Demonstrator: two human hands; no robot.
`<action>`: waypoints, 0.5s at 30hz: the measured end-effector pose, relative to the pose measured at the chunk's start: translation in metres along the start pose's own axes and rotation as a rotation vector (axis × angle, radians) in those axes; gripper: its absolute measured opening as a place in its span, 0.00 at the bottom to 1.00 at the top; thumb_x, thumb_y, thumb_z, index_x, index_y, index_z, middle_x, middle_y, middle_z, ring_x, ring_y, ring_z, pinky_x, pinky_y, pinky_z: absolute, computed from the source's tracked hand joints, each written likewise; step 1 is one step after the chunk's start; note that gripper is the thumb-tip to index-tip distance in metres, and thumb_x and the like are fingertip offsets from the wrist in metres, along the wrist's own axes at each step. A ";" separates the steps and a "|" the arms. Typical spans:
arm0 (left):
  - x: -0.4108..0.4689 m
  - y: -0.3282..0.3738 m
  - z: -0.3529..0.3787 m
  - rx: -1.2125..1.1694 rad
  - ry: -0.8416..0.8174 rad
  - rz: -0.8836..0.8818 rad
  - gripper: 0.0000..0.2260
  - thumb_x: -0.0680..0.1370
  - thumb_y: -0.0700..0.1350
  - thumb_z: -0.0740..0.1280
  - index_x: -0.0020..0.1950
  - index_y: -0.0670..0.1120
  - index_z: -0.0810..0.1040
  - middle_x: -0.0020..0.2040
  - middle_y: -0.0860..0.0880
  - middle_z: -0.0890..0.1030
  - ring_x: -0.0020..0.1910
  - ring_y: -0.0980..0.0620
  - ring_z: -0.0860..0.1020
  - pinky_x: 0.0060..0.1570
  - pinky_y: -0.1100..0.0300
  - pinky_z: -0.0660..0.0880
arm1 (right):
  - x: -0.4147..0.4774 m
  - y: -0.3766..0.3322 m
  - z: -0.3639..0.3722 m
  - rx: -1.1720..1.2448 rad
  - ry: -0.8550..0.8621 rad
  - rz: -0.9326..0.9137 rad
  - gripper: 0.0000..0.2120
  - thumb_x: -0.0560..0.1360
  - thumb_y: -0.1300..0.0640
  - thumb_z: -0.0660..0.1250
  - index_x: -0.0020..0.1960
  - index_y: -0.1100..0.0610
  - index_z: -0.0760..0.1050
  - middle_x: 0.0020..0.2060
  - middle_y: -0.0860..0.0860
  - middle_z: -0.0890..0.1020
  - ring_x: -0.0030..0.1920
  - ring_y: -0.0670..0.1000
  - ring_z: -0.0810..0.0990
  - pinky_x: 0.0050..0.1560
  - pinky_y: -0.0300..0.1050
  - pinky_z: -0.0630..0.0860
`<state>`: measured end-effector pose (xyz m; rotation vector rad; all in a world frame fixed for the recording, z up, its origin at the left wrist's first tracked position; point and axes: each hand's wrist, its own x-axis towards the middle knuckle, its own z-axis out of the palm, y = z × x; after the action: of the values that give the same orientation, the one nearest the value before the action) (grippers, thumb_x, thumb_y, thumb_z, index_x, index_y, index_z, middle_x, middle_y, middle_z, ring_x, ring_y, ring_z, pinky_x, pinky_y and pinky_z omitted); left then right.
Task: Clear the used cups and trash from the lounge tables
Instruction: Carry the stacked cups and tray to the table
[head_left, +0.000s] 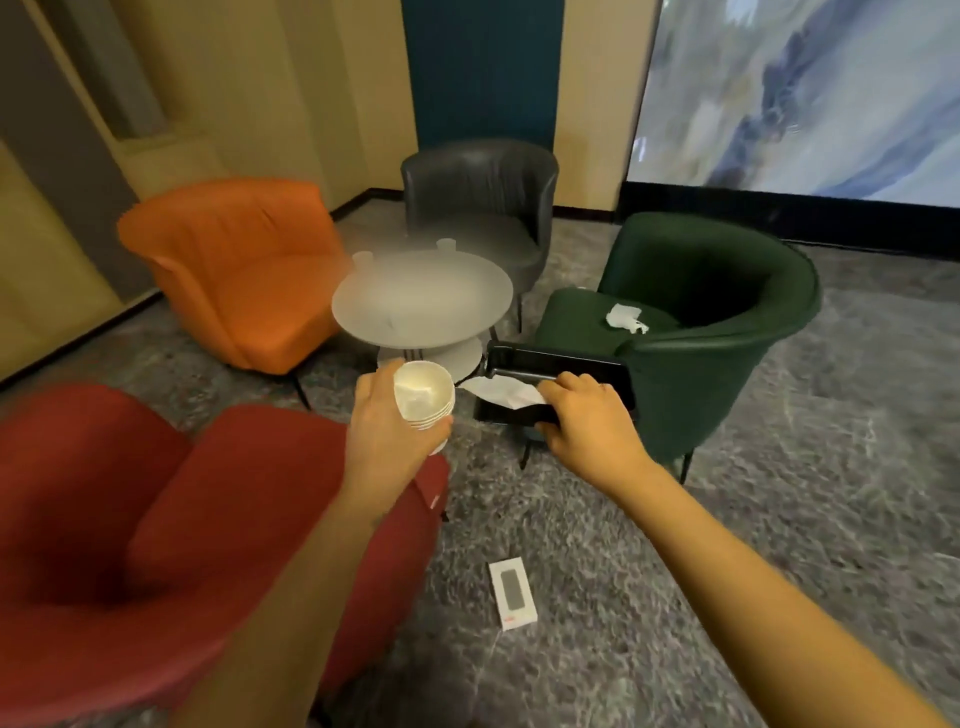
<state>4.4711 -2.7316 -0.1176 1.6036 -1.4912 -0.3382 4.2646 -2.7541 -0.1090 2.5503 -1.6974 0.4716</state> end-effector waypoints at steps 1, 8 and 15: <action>0.020 -0.008 0.008 0.005 0.006 -0.008 0.30 0.64 0.42 0.76 0.63 0.47 0.70 0.56 0.48 0.69 0.56 0.55 0.67 0.41 0.72 0.58 | 0.022 0.007 0.011 0.013 0.005 -0.019 0.16 0.73 0.56 0.65 0.60 0.57 0.71 0.52 0.56 0.76 0.52 0.59 0.72 0.49 0.51 0.67; 0.184 -0.067 0.079 0.011 0.009 -0.071 0.29 0.64 0.44 0.76 0.61 0.42 0.70 0.56 0.43 0.72 0.54 0.49 0.71 0.45 0.61 0.66 | 0.213 0.060 0.067 -0.025 0.011 -0.067 0.15 0.71 0.58 0.64 0.57 0.56 0.73 0.51 0.56 0.76 0.54 0.59 0.73 0.50 0.50 0.66; 0.336 -0.104 0.132 0.004 0.007 -0.157 0.34 0.64 0.47 0.76 0.66 0.49 0.65 0.58 0.49 0.70 0.55 0.55 0.68 0.47 0.62 0.63 | 0.359 0.107 0.115 0.013 -0.016 -0.043 0.18 0.70 0.59 0.64 0.59 0.54 0.74 0.54 0.55 0.77 0.59 0.59 0.72 0.51 0.48 0.64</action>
<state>4.5250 -3.1018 -0.1482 1.7281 -1.3649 -0.4178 4.3208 -3.1411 -0.1344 2.6001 -1.6466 0.4624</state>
